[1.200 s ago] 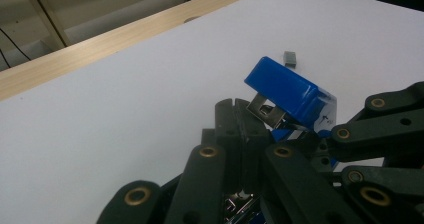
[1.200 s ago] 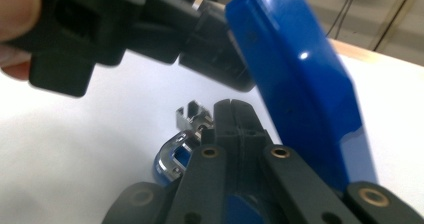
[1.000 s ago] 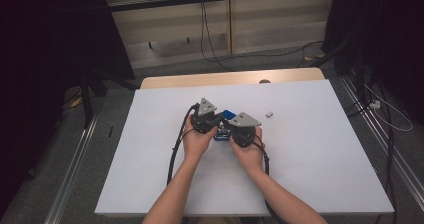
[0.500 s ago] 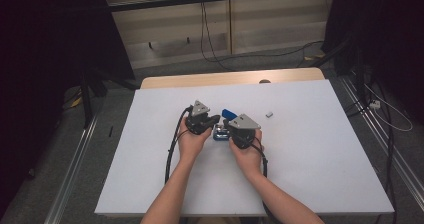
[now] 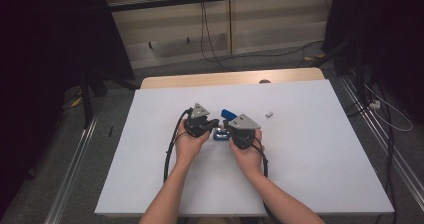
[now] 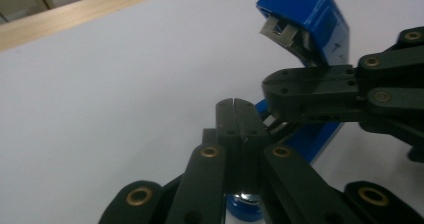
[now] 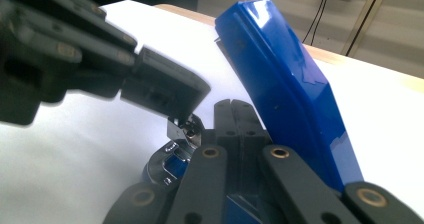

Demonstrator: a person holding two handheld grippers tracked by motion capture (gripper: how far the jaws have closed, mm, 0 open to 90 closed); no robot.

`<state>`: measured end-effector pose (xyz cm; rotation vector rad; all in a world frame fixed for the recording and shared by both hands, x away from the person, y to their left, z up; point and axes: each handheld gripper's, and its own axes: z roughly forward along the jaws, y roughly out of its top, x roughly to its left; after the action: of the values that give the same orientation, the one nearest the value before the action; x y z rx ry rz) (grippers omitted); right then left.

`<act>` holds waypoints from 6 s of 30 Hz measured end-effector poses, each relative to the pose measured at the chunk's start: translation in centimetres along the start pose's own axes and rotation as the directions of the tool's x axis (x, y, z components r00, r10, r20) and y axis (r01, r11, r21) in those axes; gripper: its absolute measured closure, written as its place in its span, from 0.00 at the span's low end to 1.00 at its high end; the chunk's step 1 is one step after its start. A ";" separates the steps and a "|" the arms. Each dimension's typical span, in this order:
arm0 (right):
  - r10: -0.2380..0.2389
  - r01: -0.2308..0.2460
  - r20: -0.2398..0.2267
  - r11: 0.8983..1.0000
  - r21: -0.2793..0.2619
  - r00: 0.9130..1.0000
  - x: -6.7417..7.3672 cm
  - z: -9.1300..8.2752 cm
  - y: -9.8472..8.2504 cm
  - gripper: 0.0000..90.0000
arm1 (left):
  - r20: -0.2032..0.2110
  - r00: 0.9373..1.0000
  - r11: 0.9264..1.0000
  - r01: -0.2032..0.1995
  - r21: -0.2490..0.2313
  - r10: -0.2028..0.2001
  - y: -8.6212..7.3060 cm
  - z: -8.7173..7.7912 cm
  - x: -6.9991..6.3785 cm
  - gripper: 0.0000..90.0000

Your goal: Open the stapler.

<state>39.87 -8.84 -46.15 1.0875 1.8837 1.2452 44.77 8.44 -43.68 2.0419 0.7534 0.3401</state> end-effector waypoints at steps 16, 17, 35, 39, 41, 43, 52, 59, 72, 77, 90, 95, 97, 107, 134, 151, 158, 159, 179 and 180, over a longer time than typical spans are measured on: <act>0.012 -0.008 0.063 0.998 -0.056 0.998 -0.8 -0.6 0.5 1.00 | 0.010 1.000 0.998 0.011 0.057 -0.012 -0.5 0.6 0.0 1.00; 0.012 -0.008 0.071 0.998 -0.062 0.997 -1.0 -0.8 0.6 1.00 | 0.012 1.000 0.998 0.009 0.057 -0.010 -0.5 0.6 0.1 1.00; 0.051 -0.048 0.151 0.999 -0.019 0.987 -5.6 -3.7 0.7 1.00 | 0.016 1.000 0.998 0.015 0.057 -0.016 -0.5 0.6 0.1 1.00; 0.026 -0.026 0.136 1.000 0.000 0.990 -5.4 -3.5 0.4 1.00 | 0.015 1.000 0.998 0.011 0.059 -0.012 -0.5 0.6 0.1 1.00; 0.028 -0.029 0.132 1.000 0.005 0.991 -5.4 -3.4 0.2 1.00 | 0.009 1.000 0.998 0.012 0.061 -0.012 -0.5 0.6 0.0 1.00; 0.025 -0.027 0.133 1.000 0.012 0.991 -5.6 -3.3 0.0 1.00 | 0.010 1.000 0.998 0.011 0.060 -0.012 -0.5 0.6 0.0 1.00; 0.067 -0.078 0.153 0.995 0.068 0.986 -8.4 -3.8 -2.1 1.00 | 0.010 1.000 0.998 0.012 0.061 -0.013 -0.5 0.6 0.0 1.00; 0.052 -0.062 0.109 0.994 0.091 0.993 -9.4 -4.0 -1.9 1.00 | 0.002 1.000 0.998 -0.003 0.059 0.002 -0.5 0.6 -0.2 1.00; 0.010 -0.014 0.069 0.999 0.048 0.998 -10.0 -6.1 -0.5 0.92 | 0.051 0.996 0.996 0.073 -0.053 -0.071 0.5 -0.3 -0.6 0.82; 0.014 -0.017 0.108 0.999 0.027 0.994 -11.5 -7.2 0.5 0.83 | 0.036 0.995 0.992 0.097 -0.082 -0.094 0.7 -0.9 -0.2 0.71; 0.040 -0.051 0.129 0.995 0.086 0.991 -14.2 -6.9 0.3 0.56 | 0.020 0.991 0.990 0.130 -0.062 -0.129 1.0 -1.7 -0.3 0.38; 0.061 -0.074 0.123 0.992 0.105 0.991 -15.1 -6.5 0.2 0.48 | 0.005 0.992 0.991 0.122 -0.054 -0.122 1.0 -1.9 -0.3 0.28; 0.072 -0.085 0.122 0.991 0.103 0.990 -15.5 -6.4 0.2 0.47 | -0.002 0.993 0.992 0.118 -0.050 -0.118 1.0 -2.1 -0.3 0.25; 0.076 -0.089 0.106 0.988 0.124 0.991 -16.4 -5.6 0.3 0.35 | -0.010 0.993 0.992 0.119 -0.038 -0.120 0.9 -3.3 -0.3 0.18; 0.083 -0.096 0.058 0.959 0.266 0.995 -17.9 -1.7 0.0 0.36 | -0.029 0.993 0.992 0.113 -0.057 -0.114 0.9 -3.8 0.0 0.14; 0.071 -0.064 -0.009 0.947 0.316 0.997 -18.6 -1.0 -0.5 0.56 | -0.034 0.991 0.991 0.128 -0.048 -0.129 0.7 -3.6 0.3 0.14; 0.093 -0.078 -0.025 0.935 0.347 0.995 -18.4 -0.2 -0.4 0.55 | -0.032 0.990 0.990 0.132 -0.047 -0.134 0.6 -3.7 0.4 0.14; 0.089 -0.072 -0.033 0.933 0.353 0.995 -18.3 0.0 -0.4 0.55 | -0.032 0.990 0.990 0.135 -0.049 -0.137 0.6 -3.7 0.5 0.14; 0.074 -0.050 -0.043 0.911 0.410 0.996 -17.9 0.5 -0.8 0.75 | -0.040 0.990 0.990 0.131 -0.051 -0.133 0.7 -3.9 0.5 0.14; 0.082 -0.058 -0.041 0.911 0.408 0.996 -18.0 0.5 -0.8 0.76 | -0.039 0.991 0.991 0.129 -0.047 -0.131 0.7 -3.9 0.5 0.14</act>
<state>48.41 -24.71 -46.07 1.3544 2.2296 0.9478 43.48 11.11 -40.99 1.9390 0.8926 0.3235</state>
